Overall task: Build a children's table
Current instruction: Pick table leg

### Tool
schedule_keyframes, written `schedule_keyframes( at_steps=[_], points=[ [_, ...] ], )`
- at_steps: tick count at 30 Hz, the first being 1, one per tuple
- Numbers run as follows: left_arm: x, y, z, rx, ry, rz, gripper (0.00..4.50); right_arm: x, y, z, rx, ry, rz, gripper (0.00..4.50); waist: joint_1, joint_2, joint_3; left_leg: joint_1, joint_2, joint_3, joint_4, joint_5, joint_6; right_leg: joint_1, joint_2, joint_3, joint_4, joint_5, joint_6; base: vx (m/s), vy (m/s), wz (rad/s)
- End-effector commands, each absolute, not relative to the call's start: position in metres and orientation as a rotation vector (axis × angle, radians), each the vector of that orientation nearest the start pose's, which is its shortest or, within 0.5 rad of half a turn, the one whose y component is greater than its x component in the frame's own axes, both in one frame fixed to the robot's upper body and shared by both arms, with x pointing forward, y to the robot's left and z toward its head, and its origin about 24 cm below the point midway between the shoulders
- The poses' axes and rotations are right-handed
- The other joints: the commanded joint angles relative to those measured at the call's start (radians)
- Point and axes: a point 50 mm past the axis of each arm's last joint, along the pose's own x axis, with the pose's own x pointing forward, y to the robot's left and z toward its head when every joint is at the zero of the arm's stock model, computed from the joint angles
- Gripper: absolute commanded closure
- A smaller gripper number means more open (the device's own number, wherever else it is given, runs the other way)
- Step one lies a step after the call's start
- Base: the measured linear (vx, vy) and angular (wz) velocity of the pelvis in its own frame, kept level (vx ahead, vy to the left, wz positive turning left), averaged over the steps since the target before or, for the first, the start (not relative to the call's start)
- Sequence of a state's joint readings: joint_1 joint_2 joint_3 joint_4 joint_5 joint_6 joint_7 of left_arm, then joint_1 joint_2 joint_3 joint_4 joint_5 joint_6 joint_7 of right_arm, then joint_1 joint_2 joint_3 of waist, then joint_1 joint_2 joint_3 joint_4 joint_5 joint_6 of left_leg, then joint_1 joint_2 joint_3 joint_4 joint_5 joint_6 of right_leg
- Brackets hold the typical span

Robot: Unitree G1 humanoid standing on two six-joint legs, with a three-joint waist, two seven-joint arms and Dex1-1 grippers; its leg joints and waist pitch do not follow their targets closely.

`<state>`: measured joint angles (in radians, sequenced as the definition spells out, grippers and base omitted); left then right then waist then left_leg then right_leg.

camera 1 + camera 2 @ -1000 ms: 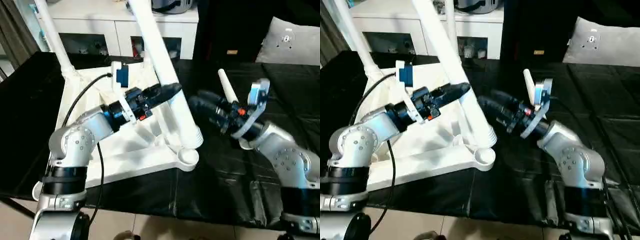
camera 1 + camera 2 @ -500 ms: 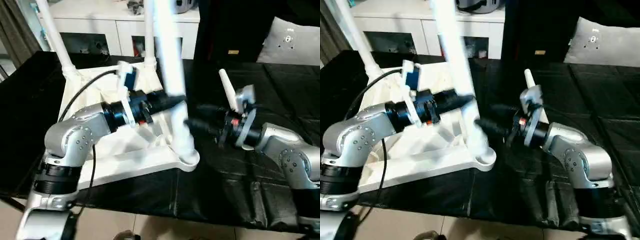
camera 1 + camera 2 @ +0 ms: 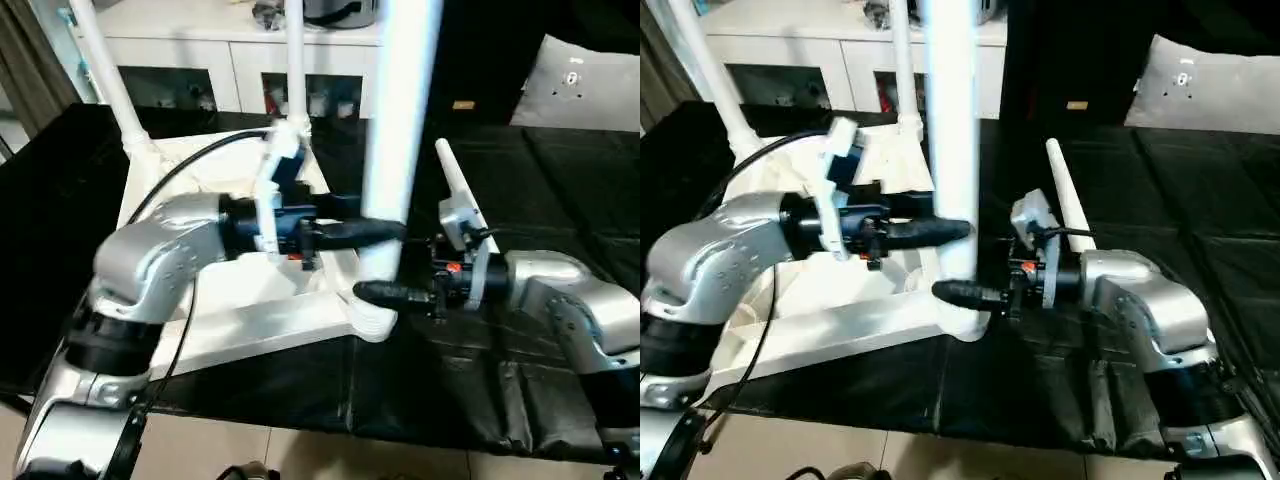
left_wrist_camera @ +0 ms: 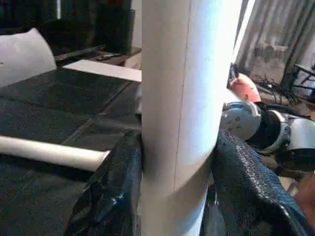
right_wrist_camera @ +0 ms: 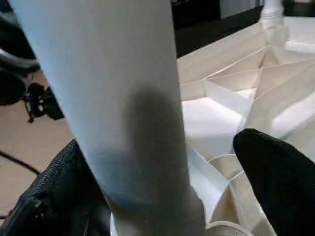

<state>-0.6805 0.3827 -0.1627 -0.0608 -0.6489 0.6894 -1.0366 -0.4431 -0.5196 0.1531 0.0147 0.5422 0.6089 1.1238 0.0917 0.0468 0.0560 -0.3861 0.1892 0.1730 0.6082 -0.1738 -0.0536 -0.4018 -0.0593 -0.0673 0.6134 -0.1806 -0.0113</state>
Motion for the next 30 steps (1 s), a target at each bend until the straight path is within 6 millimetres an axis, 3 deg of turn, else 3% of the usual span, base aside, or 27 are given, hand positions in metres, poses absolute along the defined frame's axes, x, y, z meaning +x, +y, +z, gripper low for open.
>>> schedule_keyframes(
  at_steps=[1,9,21,30],
  points=[
    [0.2932,0.0833,0.1911,-0.029,0.054,-1.527,2.68,0.2840,-0.1405,0.1223,0.063,0.284,1.375,0.35,0.003,-0.023,-0.074,0.012,0.031,-0.009,-0.059,-0.121,0.040,0.054,-0.071,0.045,-0.073,-0.266,-0.165,0.000,0.000,0.00],
    [0.2944,0.0824,0.1900,0.007,0.059,-1.546,2.68,0.2807,-0.1391,0.1194,0.085,0.309,1.418,0.96,0.004,-0.022,-0.072,0.013,0.030,-0.009,-0.060,-0.137,0.037,0.053,-0.072,0.045,-0.078,-0.305,-0.156,0.000,0.000,0.00],
    [0.2968,0.0811,0.1915,0.020,0.047,-1.550,2.68,0.2789,-0.1347,0.1147,0.126,0.320,1.429,2.16,0.005,-0.020,-0.075,0.012,0.030,-0.009,-0.058,-0.129,0.037,0.054,-0.072,0.044,-0.075,-0.284,-0.166,0.000,0.000,0.00],
    [0.2975,0.0801,0.1918,0.017,0.047,-1.549,2.68,0.2784,-0.1327,0.1123,0.135,0.328,1.431,2.46,0.006,-0.018,-0.075,0.013,0.031,-0.010,-0.058,-0.134,0.034,0.053,-0.072,0.043,-0.076,-0.285,-0.165,0.000,0.000,0.00]
  ],
)
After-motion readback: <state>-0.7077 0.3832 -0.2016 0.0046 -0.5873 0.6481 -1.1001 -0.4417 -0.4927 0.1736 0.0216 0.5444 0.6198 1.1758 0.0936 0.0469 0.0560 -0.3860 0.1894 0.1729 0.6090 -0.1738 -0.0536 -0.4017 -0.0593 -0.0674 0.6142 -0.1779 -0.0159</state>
